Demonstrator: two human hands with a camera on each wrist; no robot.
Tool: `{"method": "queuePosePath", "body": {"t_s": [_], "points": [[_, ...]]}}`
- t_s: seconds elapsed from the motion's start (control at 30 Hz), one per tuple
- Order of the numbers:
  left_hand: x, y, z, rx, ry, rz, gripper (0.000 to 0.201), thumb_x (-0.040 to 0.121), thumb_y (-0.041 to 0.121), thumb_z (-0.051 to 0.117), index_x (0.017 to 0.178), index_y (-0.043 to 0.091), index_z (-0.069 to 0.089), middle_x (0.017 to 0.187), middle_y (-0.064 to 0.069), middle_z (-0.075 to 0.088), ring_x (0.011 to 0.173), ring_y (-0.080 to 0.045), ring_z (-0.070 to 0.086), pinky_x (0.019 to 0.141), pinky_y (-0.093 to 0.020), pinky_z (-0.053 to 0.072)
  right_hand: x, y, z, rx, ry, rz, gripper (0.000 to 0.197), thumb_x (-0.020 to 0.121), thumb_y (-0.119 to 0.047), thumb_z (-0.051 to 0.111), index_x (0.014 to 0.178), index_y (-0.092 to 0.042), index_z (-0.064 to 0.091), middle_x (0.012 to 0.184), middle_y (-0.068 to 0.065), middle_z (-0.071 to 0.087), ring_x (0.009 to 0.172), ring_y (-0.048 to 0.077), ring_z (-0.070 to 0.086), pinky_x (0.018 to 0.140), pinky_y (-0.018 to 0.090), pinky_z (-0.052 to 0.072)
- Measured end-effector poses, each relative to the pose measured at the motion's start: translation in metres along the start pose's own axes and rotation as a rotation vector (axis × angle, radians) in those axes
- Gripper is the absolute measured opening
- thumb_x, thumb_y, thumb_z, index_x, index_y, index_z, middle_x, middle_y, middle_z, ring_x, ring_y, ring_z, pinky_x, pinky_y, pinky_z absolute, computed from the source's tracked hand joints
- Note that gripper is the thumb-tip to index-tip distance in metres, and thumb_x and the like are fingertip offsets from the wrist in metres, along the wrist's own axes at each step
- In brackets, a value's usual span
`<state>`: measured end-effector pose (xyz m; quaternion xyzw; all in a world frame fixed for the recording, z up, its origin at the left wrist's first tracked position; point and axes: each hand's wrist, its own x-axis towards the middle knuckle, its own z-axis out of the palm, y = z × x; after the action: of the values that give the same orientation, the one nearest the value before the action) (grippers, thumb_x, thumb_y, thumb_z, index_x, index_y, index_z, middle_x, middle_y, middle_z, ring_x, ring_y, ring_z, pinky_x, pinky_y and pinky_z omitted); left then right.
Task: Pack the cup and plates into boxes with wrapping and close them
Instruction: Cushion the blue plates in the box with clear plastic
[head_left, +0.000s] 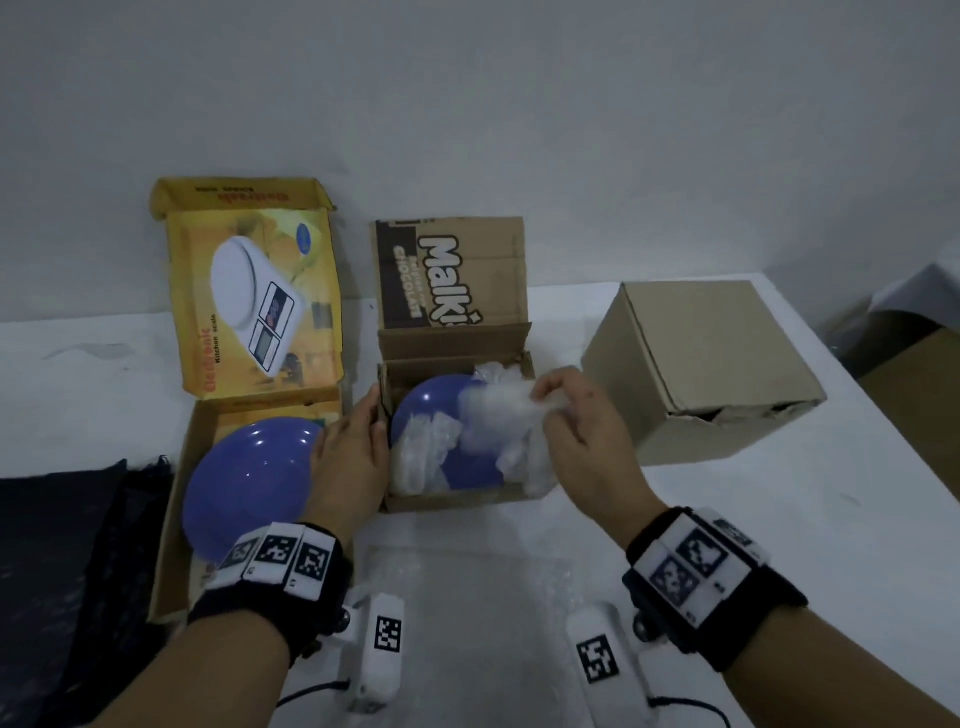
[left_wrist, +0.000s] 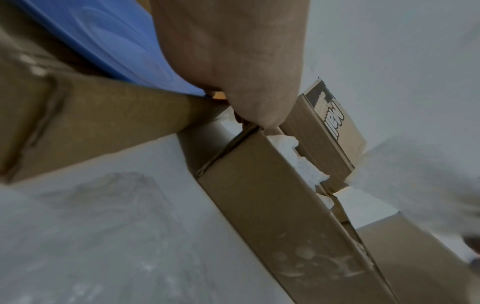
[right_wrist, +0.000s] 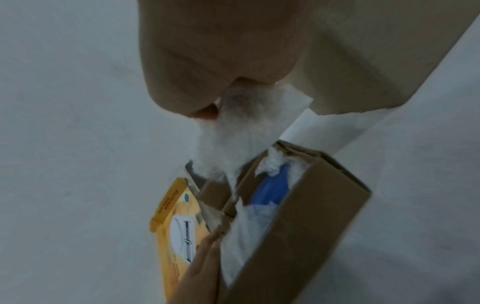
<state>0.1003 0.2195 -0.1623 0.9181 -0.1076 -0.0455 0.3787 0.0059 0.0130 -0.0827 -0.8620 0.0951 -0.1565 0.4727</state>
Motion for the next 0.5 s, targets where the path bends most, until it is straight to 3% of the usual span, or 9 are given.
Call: {"method": "queuePosePath", "body": {"t_s": [0.07,0.13,0.17,0.23,0.3,0.37,0.43,0.5], "points": [[-0.001,0.001,0.002,0.017,0.009,-0.003,0.047,0.099,0.018,0.036,0.146,0.026,0.031,0.133,-0.012,0.054,0.123,-0.031,0.046,0.107,-0.049,0.031,0.014,-0.012,0.002,0.019,-0.011,0.023,0.042,0.072,-0.009,0.039,0.111,-0.020,0.049,0.116,0.005,0.039,0.097,0.009,0.044,0.092,0.017,0.041],[-0.001,0.001,0.002,0.027,0.019,0.003,0.047,0.098,0.017,0.037,0.145,0.024,0.032,0.130,-0.011,0.056,0.121,-0.030,0.048,0.106,-0.047,0.032,0.028,-0.022,0.010,-0.073,-0.054,-0.055,0.053,0.075,-0.002,0.042,0.127,-0.012,0.045,0.127,0.006,0.028,0.104,0.004,0.038,0.092,0.004,0.032],[-0.001,0.000,0.002,0.027,0.022,0.002,0.047,0.098,0.017,0.037,0.144,0.023,0.033,0.128,-0.011,0.057,0.120,-0.029,0.048,0.106,-0.046,0.032,0.034,-0.025,0.017,-0.190,-0.072,-0.134,0.056,0.078,0.003,0.043,0.133,-0.008,0.042,0.131,0.007,0.024,0.107,0.009,0.041,0.089,0.006,0.036],[0.000,0.000,0.001,0.019,0.025,-0.015,0.045,0.097,0.017,0.039,0.141,0.023,0.036,0.125,-0.009,0.058,0.118,-0.028,0.049,0.106,-0.047,0.032,0.046,-0.027,0.036,-0.486,-0.127,-0.307,0.062,0.079,0.011,0.046,0.139,-0.002,0.037,0.138,0.009,0.022,0.107,0.028,0.053,0.079,0.024,0.049],[0.002,0.002,0.002,0.013,0.042,-0.054,0.041,0.094,0.018,0.041,0.135,0.023,0.041,0.121,-0.008,0.058,0.115,-0.028,0.050,0.103,-0.047,0.034,0.053,-0.024,0.054,-0.684,-0.247,-0.358,0.071,0.073,0.010,0.059,0.139,-0.004,0.040,0.143,0.015,0.035,0.104,0.033,0.060,0.071,0.032,0.054],[0.003,0.005,0.006,0.035,0.073,-0.091,0.037,0.091,0.018,0.043,0.128,0.021,0.044,0.118,-0.009,0.058,0.111,-0.028,0.050,0.101,-0.046,0.034,0.059,-0.013,0.069,-0.793,-0.331,-0.483,0.069,0.064,0.008,0.069,0.130,0.000,0.052,0.134,0.020,0.051,0.110,0.036,0.060,0.076,0.037,0.056],[0.002,0.007,0.010,0.057,0.095,-0.108,0.039,0.090,0.017,0.043,0.129,0.021,0.043,0.120,-0.008,0.056,0.112,-0.029,0.048,0.103,-0.047,0.032,0.062,-0.006,0.080,-0.831,-0.467,-0.559,0.055,0.068,-0.002,0.068,0.122,-0.002,0.059,0.127,0.017,0.058,0.113,0.036,0.058,0.080,0.046,0.055],[0.001,0.007,0.012,0.074,0.093,-0.104,0.042,0.091,0.017,0.043,0.132,0.023,0.040,0.123,-0.006,0.053,0.116,-0.027,0.045,0.106,-0.046,0.028,0.064,-0.005,0.087,-0.944,-0.566,-0.570,0.048,0.075,-0.017,0.068,0.122,-0.008,0.060,0.126,0.010,0.060,0.116,0.031,0.054,0.087,0.043,0.051]]}}
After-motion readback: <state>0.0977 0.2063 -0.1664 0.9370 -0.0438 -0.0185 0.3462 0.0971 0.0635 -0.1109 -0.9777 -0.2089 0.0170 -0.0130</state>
